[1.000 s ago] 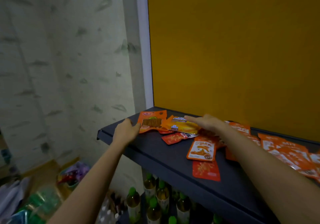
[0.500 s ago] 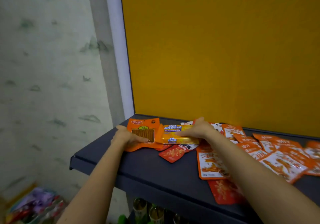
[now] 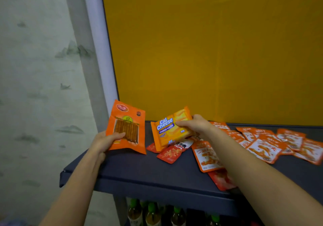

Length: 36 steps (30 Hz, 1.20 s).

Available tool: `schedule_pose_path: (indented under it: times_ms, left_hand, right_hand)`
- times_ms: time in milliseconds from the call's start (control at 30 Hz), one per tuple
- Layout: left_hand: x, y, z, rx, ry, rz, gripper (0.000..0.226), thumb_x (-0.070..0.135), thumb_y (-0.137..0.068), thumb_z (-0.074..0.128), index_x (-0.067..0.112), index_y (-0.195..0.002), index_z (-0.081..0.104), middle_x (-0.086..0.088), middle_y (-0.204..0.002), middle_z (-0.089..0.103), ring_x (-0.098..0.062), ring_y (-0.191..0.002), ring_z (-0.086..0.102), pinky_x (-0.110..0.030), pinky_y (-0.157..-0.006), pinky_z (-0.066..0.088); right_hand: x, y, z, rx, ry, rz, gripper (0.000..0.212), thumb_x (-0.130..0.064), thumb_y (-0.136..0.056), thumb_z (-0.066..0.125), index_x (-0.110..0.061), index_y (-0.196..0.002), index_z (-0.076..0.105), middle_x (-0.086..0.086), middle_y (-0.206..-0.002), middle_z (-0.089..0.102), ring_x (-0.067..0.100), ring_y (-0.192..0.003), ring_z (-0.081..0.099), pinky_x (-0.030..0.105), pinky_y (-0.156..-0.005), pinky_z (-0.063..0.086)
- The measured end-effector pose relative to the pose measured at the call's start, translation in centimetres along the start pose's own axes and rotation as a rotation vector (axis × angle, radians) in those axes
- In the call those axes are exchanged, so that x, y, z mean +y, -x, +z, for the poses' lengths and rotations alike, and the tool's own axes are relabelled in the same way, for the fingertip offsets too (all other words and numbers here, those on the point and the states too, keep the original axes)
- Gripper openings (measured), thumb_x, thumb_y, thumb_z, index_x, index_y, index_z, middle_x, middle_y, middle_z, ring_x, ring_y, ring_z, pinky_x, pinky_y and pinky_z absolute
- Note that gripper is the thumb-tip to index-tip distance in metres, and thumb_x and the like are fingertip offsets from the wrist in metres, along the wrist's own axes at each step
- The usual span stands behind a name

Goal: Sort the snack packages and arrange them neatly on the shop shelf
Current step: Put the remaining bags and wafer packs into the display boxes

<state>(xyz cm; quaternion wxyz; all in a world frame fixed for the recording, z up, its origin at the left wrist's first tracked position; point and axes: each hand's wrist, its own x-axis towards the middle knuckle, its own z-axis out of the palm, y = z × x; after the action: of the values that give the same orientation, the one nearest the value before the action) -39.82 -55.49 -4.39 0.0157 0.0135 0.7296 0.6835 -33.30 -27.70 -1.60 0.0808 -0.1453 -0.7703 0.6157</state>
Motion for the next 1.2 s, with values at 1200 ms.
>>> schedule_pose_path:
  times_ms: [1200]
  left_hand:
    - [8.0,42.8,62.9,-0.990,0.374,0.080,0.017,0.006,-0.081,0.067,0.021,-0.089,0.065,-0.003,-0.086,0.069,-0.016,-0.075,0.064,-0.025,-0.073,0.050]
  right_hand:
    - [13.8,47.8,-62.1,1.072,-0.089,-0.040,0.032,-0.023,-0.091,0.059,-0.008,-0.118,0.057,-0.003,-0.078,0.069,0.005,-0.053,0.067,0.016,-0.047,0.053]
